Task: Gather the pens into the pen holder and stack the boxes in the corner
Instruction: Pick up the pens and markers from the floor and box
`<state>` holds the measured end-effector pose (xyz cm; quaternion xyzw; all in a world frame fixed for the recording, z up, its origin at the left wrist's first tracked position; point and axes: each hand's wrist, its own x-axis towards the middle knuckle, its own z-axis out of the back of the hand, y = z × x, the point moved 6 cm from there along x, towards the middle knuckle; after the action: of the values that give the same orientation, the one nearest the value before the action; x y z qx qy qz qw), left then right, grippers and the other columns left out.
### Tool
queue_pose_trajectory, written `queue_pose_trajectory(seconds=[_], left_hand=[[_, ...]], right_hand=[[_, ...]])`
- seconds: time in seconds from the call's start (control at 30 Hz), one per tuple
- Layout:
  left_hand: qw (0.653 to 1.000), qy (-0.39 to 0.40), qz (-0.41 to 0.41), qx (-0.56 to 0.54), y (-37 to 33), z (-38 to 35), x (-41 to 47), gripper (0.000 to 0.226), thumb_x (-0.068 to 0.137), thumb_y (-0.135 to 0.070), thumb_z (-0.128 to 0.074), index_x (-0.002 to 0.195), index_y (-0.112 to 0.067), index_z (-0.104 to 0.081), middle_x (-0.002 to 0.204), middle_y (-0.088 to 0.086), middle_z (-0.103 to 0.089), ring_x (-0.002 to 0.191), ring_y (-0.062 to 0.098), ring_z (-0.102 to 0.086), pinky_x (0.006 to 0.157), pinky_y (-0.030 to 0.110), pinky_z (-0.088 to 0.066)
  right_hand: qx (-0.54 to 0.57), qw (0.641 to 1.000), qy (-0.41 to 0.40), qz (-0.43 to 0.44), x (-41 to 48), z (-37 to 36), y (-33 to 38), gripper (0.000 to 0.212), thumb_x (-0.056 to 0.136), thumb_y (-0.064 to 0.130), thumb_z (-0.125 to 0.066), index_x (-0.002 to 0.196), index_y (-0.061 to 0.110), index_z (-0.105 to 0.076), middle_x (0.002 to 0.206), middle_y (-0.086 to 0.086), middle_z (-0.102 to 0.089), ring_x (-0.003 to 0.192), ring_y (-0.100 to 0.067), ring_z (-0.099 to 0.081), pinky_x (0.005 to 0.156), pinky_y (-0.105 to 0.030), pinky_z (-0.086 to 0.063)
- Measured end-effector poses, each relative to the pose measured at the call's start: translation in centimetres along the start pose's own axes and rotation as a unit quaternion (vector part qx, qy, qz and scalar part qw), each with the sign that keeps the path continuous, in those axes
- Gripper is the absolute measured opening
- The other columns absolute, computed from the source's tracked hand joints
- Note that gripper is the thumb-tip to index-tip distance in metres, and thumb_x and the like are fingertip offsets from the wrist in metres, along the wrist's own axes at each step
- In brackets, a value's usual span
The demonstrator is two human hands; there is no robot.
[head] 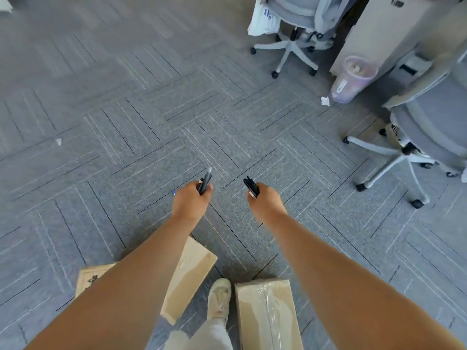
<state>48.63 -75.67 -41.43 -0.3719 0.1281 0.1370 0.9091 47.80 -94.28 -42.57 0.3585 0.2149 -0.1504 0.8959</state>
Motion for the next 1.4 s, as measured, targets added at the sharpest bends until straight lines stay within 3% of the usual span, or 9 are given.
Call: queue_pose_trajectory(seconds=[0.07,0.27,0.4,0.5,0.63,0.8,0.97,1.17,1.4], left_hand=[[1.000,-0.007,0.015,-0.004,-0.1,1.3,2.4,0.034,0.095,-0.035,-0.048,0.067,-0.016,-0.044,0.054,-0.002,-0.042,0.048,0.012,-0.040,0.044,0.026,-0.026],[0.996,-0.027,0.079,-0.044,1.0,5.9,7.4,0.039,0.095,-0.032,-0.047,0.059,-0.019,-0.038,0.052,0.000,-0.043,0.046,0.016,-0.040,0.043,0.025,-0.027],[0.991,-0.058,0.105,-0.064,2.2,8.9,8.6,0.039,0.095,-0.029,-0.046,0.059,-0.018,-0.036,0.051,0.001,-0.040,0.045,0.016,-0.038,0.043,0.025,-0.025],[0.986,-0.066,0.132,-0.080,3.3,9.8,9.0,0.033,0.096,-0.029,-0.046,0.065,-0.018,-0.038,0.055,0.000,-0.042,0.047,0.015,-0.040,0.045,0.026,-0.027],[0.984,-0.064,0.158,-0.050,3.9,10.1,10.1,0.023,0.096,-0.031,-0.043,0.089,-0.009,-0.047,0.061,0.001,-0.045,0.052,0.016,-0.042,0.046,0.028,-0.028],[0.975,-0.088,0.191,-0.069,3.1,10.2,12.5,0.020,0.096,-0.030,-0.044,0.089,-0.011,-0.045,0.063,0.001,-0.047,0.053,0.018,-0.045,0.048,0.029,-0.032],[0.944,-0.168,0.259,-0.120,2.3,10.3,14.0,0.020,0.096,-0.028,-0.045,0.096,-0.009,-0.050,0.062,0.000,-0.048,0.052,0.016,-0.046,0.045,0.026,-0.033],[0.899,-0.244,0.331,-0.151,1.6,9.1,13.9,0.025,0.095,-0.027,-0.046,0.107,-0.006,-0.052,0.064,0.000,-0.048,0.064,0.024,-0.048,0.046,0.027,-0.029],[0.861,-0.276,0.402,-0.145,5.0,8.7,12.5,0.026,0.094,-0.024,-0.046,0.109,-0.006,-0.054,0.084,0.012,-0.058,0.074,0.029,-0.051,0.063,0.030,-0.035]], right_hand=[[-0.022,1.000,0.013,0.008,2.4,0.0,2.4,0.022,0.095,0.027,-0.043,0.105,0.011,-0.054,0.071,-0.003,-0.053,0.061,-0.022,-0.051,0.051,-0.026,-0.037],[-0.055,0.996,0.061,0.043,7.6,-0.7,9.2,0.023,0.095,0.030,-0.044,0.105,0.011,-0.054,0.068,0.001,-0.050,0.054,-0.013,-0.047,0.044,-0.023,-0.033],[-0.066,0.991,0.091,0.076,9.3,-1.8,12.5,0.018,0.095,0.030,-0.046,0.094,0.013,-0.052,0.064,0.001,-0.047,0.050,-0.013,-0.044,0.044,-0.023,-0.032],[-0.087,0.984,0.111,0.105,10.3,-2.6,14.5,0.019,0.096,0.029,-0.044,0.093,0.012,-0.052,0.064,0.002,-0.045,0.049,-0.012,-0.042,0.042,-0.023,-0.030],[-0.119,0.976,0.128,0.128,12.3,-3.3,16.1,0.023,0.096,0.032,-0.044,0.101,0.012,-0.054,0.066,0.002,-0.047,0.051,-0.011,-0.044,0.042,-0.023,-0.029],[-0.142,0.965,0.162,0.149,15.9,-3.4,17.7,0.017,0.094,0.031,-0.047,0.088,0.016,-0.050,0.063,0.001,-0.048,0.055,-0.017,-0.048,0.049,-0.025,-0.039],[-0.195,0.926,0.216,0.242,19.5,-3.0,20.1,0.018,0.094,0.031,-0.048,0.085,0.015,-0.047,0.060,0.004,-0.043,0.061,-0.020,-0.047,0.057,-0.028,-0.037],[-0.226,0.880,0.278,0.313,21.9,-2.9,22.8,0.015,0.094,0.027,-0.049,0.091,0.012,-0.053,0.060,0.003,-0.044,0.058,-0.019,-0.046,0.047,-0.025,-0.031],[-0.265,0.844,0.334,0.324,23.4,-7.0,24.1,0.028,0.093,0.027,-0.052,0.069,0.013,-0.050,0.057,0.000,-0.045,0.052,-0.018,-0.043,0.056,-0.028,-0.037]])
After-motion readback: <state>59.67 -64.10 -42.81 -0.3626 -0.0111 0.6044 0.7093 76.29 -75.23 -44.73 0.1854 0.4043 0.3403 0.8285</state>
